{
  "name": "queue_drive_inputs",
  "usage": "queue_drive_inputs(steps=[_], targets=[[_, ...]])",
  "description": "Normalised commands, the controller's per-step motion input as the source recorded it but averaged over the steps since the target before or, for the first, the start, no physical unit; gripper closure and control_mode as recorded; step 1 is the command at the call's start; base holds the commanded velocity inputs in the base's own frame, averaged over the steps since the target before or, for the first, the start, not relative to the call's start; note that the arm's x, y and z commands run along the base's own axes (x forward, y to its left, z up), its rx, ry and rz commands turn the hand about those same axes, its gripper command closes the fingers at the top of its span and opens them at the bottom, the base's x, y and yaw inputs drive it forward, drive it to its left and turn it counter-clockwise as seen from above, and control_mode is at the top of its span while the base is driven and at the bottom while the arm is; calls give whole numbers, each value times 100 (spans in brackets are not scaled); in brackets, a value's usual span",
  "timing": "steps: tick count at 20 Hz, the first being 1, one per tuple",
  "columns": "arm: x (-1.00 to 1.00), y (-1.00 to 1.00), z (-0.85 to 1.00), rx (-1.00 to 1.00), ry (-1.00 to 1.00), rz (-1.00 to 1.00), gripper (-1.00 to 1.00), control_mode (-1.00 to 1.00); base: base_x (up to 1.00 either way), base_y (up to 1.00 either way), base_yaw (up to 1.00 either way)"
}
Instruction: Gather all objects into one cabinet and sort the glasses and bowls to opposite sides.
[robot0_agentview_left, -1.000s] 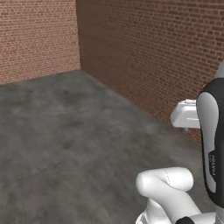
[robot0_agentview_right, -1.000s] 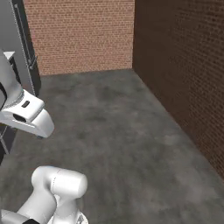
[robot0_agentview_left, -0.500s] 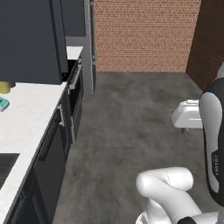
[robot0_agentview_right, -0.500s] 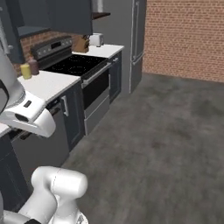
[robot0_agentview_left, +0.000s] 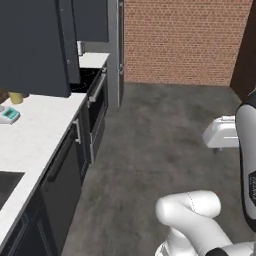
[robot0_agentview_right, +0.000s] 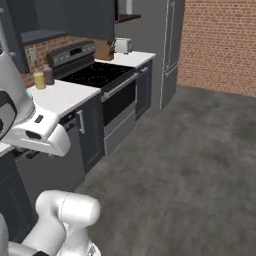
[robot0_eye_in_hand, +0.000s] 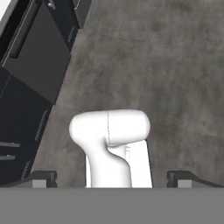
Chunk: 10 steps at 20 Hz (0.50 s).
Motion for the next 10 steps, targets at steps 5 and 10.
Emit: queue_drive_inputs(steps=[5,10], targets=[[0,0,0,0,0,0,-100,100,67,-85,10],[0,0,0,0,0,0,-100,100,88,-99,13]])
